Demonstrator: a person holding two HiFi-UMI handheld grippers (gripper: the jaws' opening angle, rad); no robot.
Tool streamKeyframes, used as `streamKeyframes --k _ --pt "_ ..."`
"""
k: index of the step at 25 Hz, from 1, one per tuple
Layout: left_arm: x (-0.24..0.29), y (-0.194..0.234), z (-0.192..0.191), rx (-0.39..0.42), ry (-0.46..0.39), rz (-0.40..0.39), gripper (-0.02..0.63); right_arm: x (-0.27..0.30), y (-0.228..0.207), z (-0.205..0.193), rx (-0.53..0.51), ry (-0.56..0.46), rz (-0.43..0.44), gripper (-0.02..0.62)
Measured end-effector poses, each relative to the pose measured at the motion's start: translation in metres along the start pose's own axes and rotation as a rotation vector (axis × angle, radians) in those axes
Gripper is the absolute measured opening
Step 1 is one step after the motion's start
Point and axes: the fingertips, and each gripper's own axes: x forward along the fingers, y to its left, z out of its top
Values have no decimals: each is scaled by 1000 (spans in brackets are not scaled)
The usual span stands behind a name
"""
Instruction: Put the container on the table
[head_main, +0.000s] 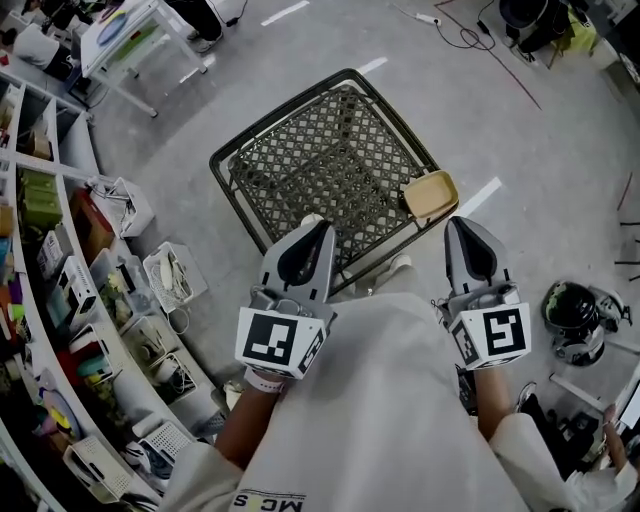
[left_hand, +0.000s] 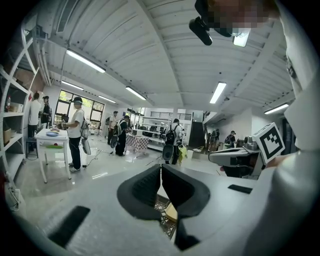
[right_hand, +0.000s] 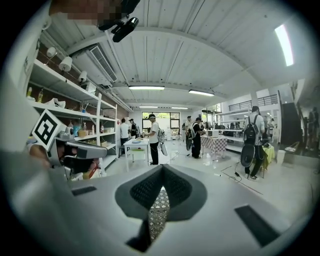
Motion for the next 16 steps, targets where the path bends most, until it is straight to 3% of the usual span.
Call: streamKeyframes --k 9,16 --pt "-14 2 -2 7 3 -21 31 -9 22 -2 -26 -8 40 17" --pt "-17 6 0 3 -8 8 29 -4 24 2 -30 -21 68 17"
